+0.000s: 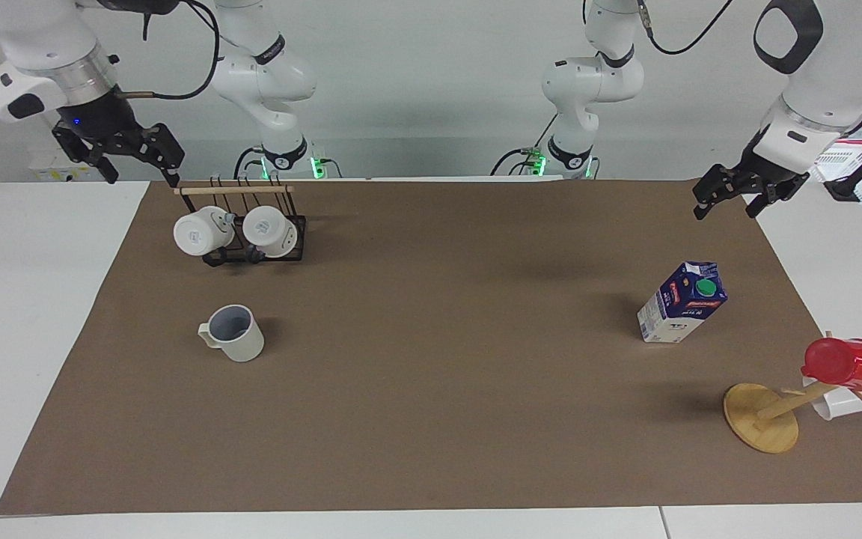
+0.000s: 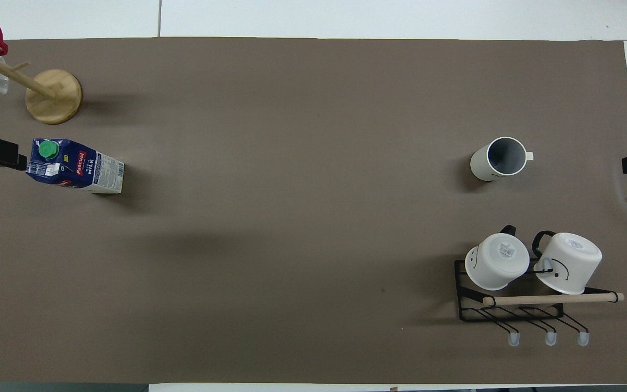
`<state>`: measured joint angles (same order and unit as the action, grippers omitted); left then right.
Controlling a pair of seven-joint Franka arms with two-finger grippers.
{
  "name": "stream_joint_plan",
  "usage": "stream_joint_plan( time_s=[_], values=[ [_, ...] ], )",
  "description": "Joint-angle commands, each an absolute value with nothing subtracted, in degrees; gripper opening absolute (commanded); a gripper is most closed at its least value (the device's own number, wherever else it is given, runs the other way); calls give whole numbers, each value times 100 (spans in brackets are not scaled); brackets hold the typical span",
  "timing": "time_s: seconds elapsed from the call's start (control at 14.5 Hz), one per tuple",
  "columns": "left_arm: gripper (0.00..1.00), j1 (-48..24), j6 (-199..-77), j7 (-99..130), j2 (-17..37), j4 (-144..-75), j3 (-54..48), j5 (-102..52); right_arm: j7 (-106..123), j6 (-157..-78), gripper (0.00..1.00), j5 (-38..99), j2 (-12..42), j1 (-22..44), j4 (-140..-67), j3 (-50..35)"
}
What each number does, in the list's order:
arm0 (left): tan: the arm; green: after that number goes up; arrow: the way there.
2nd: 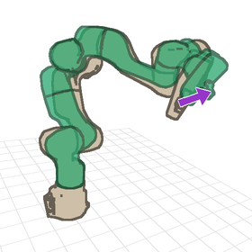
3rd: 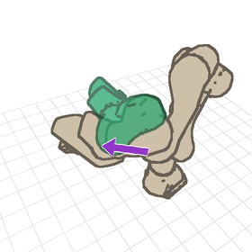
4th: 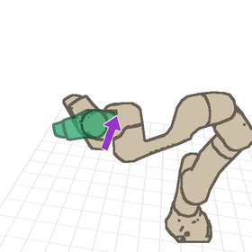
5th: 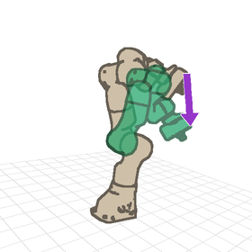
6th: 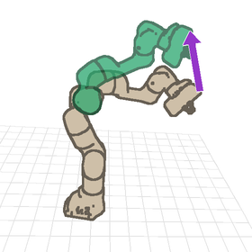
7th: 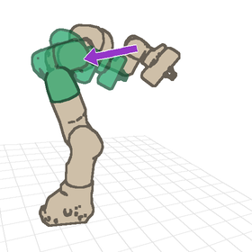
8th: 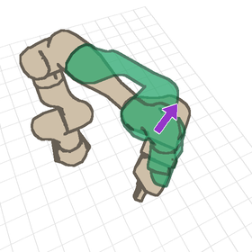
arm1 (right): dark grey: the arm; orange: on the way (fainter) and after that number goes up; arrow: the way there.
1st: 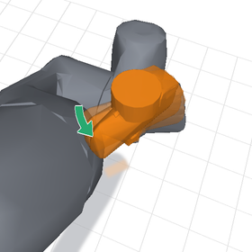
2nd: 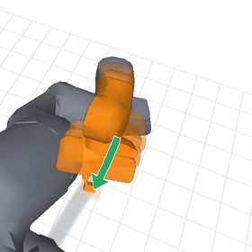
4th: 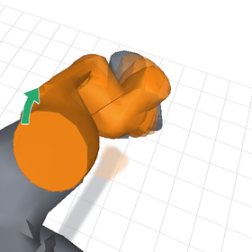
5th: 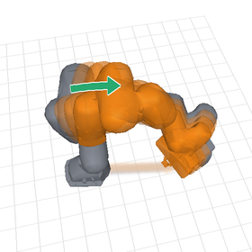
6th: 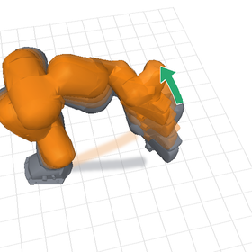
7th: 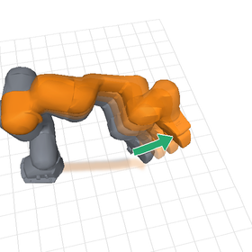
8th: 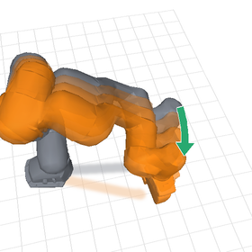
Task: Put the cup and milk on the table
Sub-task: 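Reach the right gripper toward the white mug's handle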
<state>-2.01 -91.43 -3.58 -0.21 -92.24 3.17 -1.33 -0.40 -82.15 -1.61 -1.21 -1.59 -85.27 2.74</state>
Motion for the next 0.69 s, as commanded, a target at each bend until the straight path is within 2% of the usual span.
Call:
stream_joint_plan(
  time_s=[0.0, 0.62],
  values=[
    [100, -202, -9255, -369, -123, -9369, 334, -105, 44, -8297, 100, -193, -158, -167, -8543, 255],
    [100, -193, -9360, -387, -167, -9457, 334, -105, 62, -8410, 100, -202, -167, -167, -8639, 255]
  ],
)
